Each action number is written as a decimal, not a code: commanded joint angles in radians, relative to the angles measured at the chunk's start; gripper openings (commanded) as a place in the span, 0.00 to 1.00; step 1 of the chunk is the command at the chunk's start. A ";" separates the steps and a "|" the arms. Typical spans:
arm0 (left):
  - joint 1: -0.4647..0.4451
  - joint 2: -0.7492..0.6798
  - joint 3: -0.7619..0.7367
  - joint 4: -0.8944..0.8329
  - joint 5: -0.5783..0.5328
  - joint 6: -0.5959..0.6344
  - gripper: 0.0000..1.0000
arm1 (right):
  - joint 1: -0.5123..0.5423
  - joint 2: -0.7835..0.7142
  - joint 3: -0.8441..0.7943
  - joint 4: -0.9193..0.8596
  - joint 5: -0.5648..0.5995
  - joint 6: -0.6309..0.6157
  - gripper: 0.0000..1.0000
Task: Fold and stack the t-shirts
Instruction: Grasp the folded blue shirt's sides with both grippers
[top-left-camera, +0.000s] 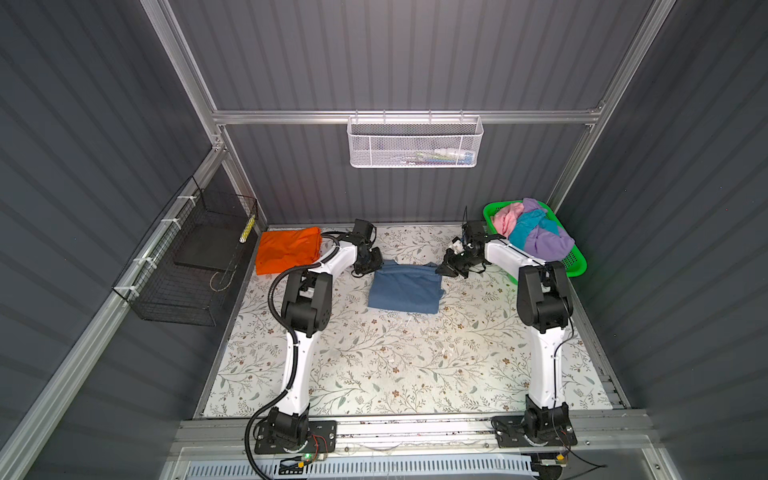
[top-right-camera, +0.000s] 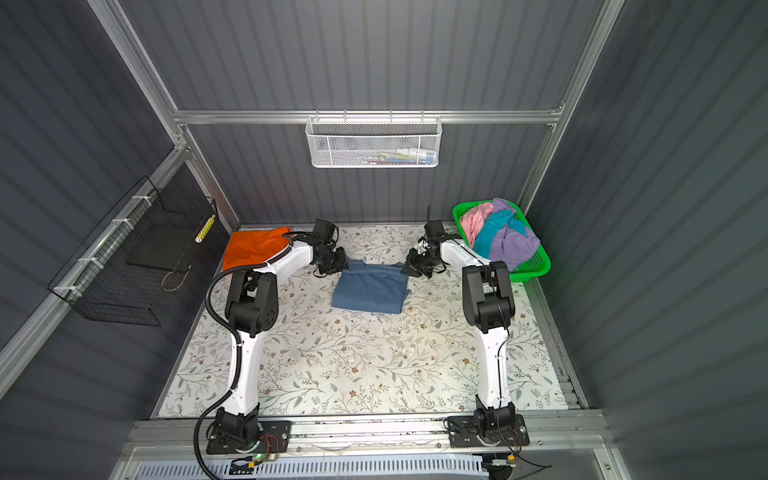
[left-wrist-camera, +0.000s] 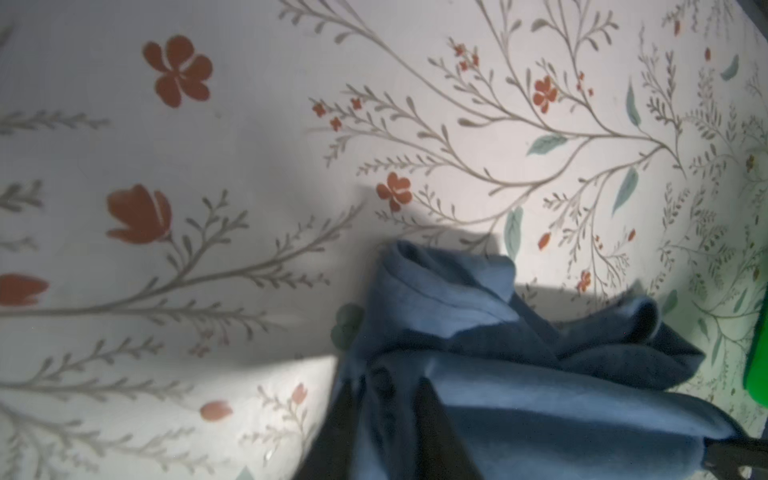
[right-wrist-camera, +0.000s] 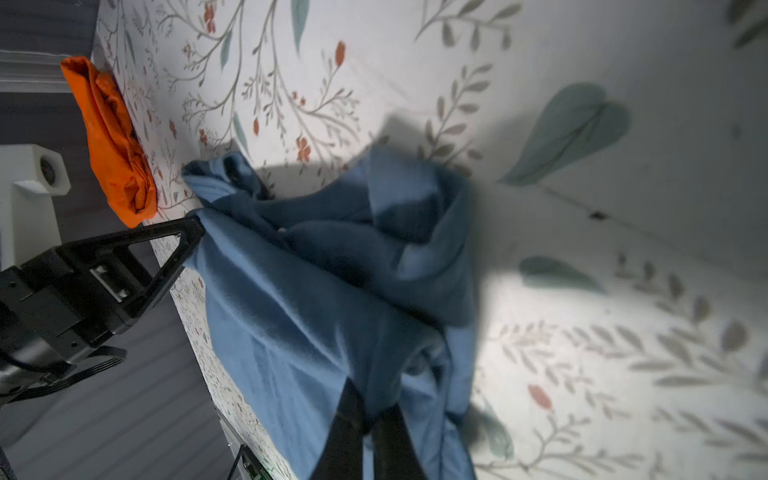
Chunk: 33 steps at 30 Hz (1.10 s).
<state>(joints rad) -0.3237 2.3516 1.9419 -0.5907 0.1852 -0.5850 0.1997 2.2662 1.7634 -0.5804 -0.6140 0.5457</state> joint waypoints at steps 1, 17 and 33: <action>0.036 0.021 0.092 0.016 0.043 0.013 0.47 | -0.037 0.013 0.035 0.086 -0.019 0.063 0.28; 0.016 -0.344 -0.314 0.154 0.086 -0.017 0.20 | 0.040 -0.360 -0.296 0.260 0.042 0.102 0.00; -0.073 -0.399 -0.727 0.244 0.111 -0.076 0.16 | 0.122 -0.257 -0.636 0.424 -0.095 0.152 0.00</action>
<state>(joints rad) -0.3771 1.9778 1.2713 -0.3088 0.3008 -0.6449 0.3370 1.9900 1.1183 -0.1795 -0.7120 0.7139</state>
